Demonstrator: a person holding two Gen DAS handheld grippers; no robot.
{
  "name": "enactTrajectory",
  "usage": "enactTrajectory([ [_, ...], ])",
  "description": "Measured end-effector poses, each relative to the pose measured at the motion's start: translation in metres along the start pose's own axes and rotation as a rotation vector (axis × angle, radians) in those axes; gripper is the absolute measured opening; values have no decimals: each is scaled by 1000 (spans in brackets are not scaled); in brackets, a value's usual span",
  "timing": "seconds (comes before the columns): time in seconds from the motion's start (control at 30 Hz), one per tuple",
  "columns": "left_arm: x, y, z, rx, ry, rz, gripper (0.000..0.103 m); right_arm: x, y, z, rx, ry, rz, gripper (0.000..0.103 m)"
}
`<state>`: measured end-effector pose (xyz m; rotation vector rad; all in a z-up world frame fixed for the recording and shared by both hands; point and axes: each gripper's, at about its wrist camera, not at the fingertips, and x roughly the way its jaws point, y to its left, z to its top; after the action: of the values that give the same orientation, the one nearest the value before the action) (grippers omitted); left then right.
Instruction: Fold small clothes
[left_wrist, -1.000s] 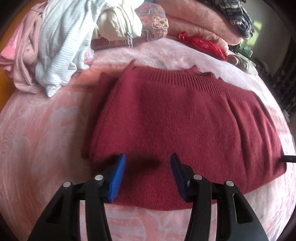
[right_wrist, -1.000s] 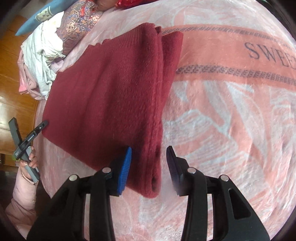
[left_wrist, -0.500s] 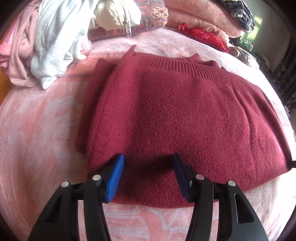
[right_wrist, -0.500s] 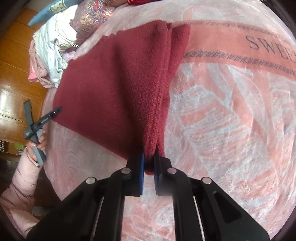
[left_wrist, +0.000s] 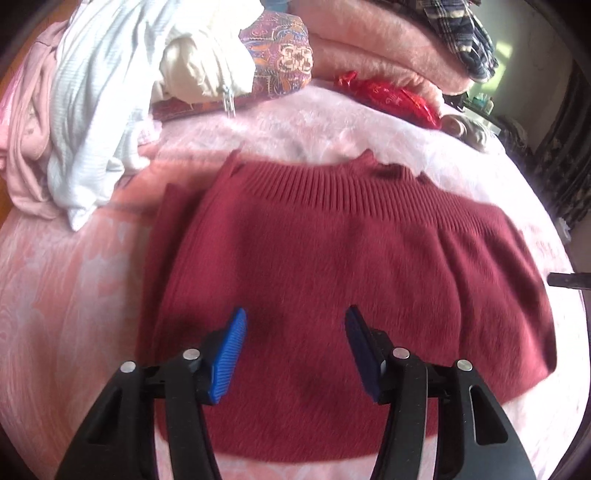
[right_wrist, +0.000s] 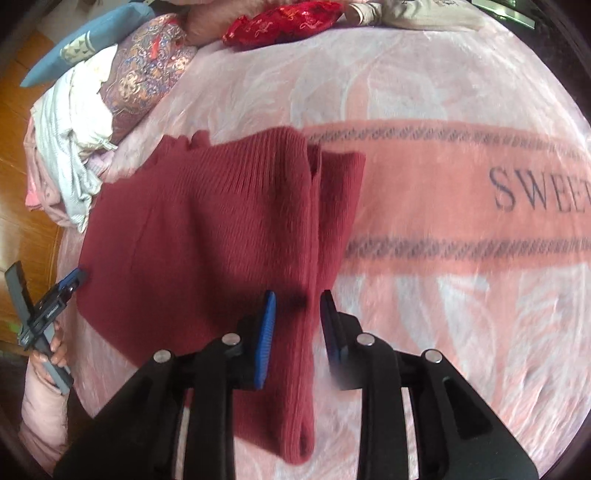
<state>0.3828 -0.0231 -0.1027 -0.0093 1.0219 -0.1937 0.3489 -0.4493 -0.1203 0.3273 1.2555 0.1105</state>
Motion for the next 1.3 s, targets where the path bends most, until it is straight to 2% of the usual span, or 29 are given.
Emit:
enactTrajectory([
  [0.07, 13, 0, 15, -6, 8, 19, 56, 14, -2, 24, 18, -2, -33, 47],
  [0.17, 41, 6, 35, -11, 62, 51, 56, 33, -4, 45, 40, 1, -75, 49],
  [0.23, 55, 12, 39, -25, 92, 63, 58, 45, -1, 57, 61, 7, -54, 49],
  [0.3, 62, 19, 41, -47, 95, 37, 61, 51, -1, 64, 71, 7, -30, 37],
  [0.33, 64, 21, 40, -46, 93, 32, 62, 52, 2, 67, 63, 9, -13, 18],
  [0.37, 64, 21, 39, -38, 94, 33, 62, 52, 6, 69, 46, 7, -18, 7],
  [0.43, 65, 19, 36, -6, 85, 41, 62, 44, 9, 70, 24, -32, -52, 6],
  [0.53, 64, 20, 34, 13, 78, 39, 63, 42, -3, 71, 99, -52, -94, 6],
  [0.73, 65, 21, 34, 4, 84, 43, 64, 57, -2, 63, 78, -33, -151, 9],
  [0.8, 64, 19, 35, 7, 91, 53, 64, 48, 0, 62, 87, -46, -125, 19],
  [0.83, 63, 18, 36, 5, 91, 51, 64, 39, -1, 59, 94, -62, -115, 27],
  [0.97, 41, 22, 37, 2, 85, 55, 63, 5, 4, 37, 56, -98, -97, 28],
  [1.1, 10, 37, 49, 21, 9, 91, 74, -9, 27, 8, -31, -83, -81, 28],
  [1.2, 14, 57, 67, -10, 30, 113, 80, -1, 49, -12, -72, -26, -5, 28],
  [1.3, 32, 73, 81, -62, 77, 131, 81, 16, 63, -23, -118, 19, -22, 28],
])
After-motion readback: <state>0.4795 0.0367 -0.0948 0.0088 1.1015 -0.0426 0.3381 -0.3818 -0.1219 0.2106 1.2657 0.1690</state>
